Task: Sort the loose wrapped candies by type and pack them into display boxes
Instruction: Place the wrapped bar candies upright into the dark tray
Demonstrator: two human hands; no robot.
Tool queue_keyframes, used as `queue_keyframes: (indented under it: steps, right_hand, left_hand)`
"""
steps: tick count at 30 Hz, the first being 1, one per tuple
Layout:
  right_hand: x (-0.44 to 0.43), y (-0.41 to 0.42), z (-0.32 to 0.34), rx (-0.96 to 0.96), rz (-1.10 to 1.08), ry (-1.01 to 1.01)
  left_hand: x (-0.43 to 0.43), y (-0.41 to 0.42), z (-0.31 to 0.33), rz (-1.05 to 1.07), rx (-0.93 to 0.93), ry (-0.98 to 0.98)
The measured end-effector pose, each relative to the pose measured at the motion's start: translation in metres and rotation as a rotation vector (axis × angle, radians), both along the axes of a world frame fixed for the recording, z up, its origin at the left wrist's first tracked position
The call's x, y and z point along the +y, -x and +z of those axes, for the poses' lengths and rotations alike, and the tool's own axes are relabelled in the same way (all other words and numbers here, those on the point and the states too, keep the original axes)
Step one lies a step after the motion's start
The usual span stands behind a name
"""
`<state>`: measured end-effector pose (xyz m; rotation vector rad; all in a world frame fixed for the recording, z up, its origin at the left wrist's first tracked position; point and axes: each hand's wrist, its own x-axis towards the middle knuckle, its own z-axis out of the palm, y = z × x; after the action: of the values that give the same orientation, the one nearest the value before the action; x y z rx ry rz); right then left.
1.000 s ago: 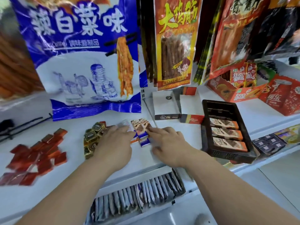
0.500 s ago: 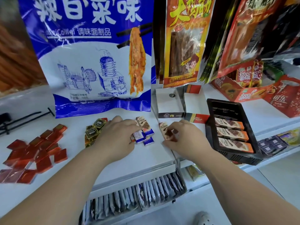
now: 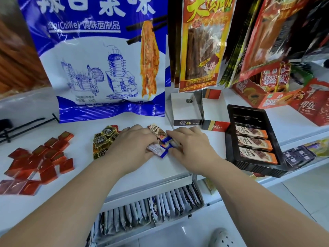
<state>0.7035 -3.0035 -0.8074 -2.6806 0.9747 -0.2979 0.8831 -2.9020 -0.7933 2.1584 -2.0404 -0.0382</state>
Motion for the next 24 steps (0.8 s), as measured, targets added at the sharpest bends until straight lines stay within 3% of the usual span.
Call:
queue_keyframes:
  steps: [3,8,13,18,24]
  right_hand:
    - [0.001,-0.007,-0.003,0.017,0.026,-0.006]
    - [-0.006,-0.009,-0.007,-0.115,-0.022,-0.044]
    - [-0.007,-0.008,-0.003,-0.18,-0.049,-0.031]
    - [0.001,-0.02,-0.004,-0.067,-0.165,-0.022]
    - [0.011,-0.024,-0.007,-0.105,-0.066,0.014]
  left_hand:
    - [0.002,0.0,-0.001,-0.011,-0.004,0.011]
    - [0.005,-0.004,0.004,-0.016,0.007,0.016]
    - [0.011,-0.009,0.012,0.102,-0.013,0.091]
    - [0.011,-0.007,0.016,0.278,0.166,0.121]
    - [0.01,0.0,0.025,0.426,0.446,0.133]
